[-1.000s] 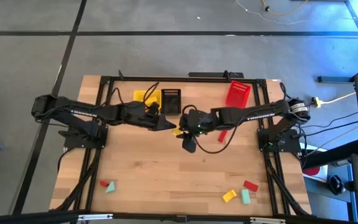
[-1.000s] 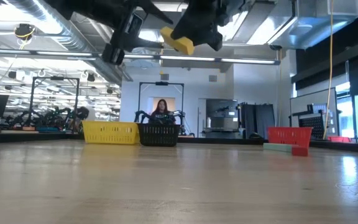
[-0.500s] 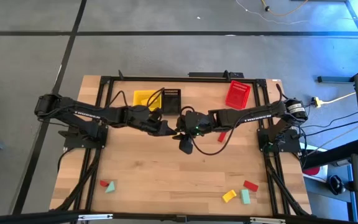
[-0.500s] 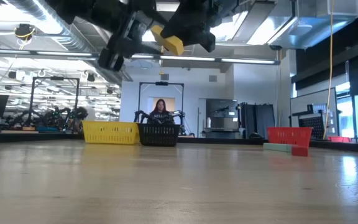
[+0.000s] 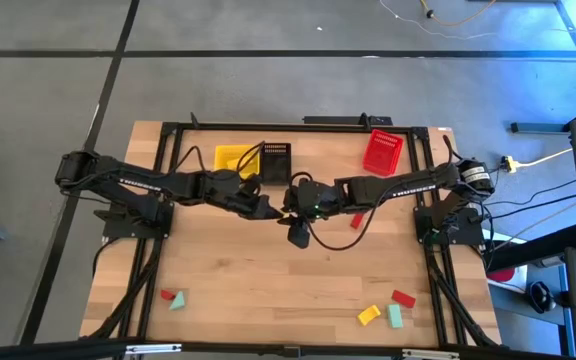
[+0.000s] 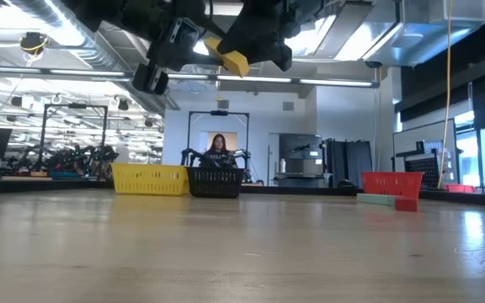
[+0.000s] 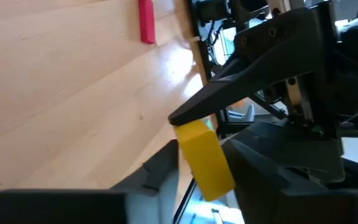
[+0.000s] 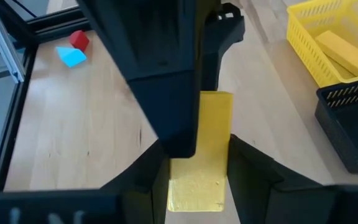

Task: Sort & place blocks by color
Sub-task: Put the top yellow block into the yellow bin

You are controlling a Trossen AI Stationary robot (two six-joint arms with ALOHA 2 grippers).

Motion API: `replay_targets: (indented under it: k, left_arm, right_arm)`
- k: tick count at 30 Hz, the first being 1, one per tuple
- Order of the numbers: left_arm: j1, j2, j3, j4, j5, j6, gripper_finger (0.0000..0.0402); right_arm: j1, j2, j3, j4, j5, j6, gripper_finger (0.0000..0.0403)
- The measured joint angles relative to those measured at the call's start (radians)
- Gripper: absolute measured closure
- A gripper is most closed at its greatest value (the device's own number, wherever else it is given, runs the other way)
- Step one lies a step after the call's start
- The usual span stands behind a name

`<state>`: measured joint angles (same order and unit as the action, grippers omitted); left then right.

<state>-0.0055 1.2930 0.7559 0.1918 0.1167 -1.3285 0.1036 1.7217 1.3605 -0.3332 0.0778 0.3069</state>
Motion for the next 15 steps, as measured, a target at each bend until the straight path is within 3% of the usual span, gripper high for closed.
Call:
replay_targets:
  k: [5,10,15]
  left_arm:
    - [0.001,0.000,0.000,-0.021,-0.004,-0.004,0.0344]
    - [0.003,0.000,0.000,-0.025,-0.004,0.013,0.0348]
    - [0.019,-0.002,0.000,-0.030,0.017,0.067,0.0356]
  right_arm:
    - [0.000,0.000,0.000,-0.005,0.014,-0.006,0.0278]
    - [0.000,0.000,0.000,-0.005,0.010,-0.002,0.0272]
    - [0.000,-0.010,-0.001,-0.028,-0.031,0.025,0.0167]
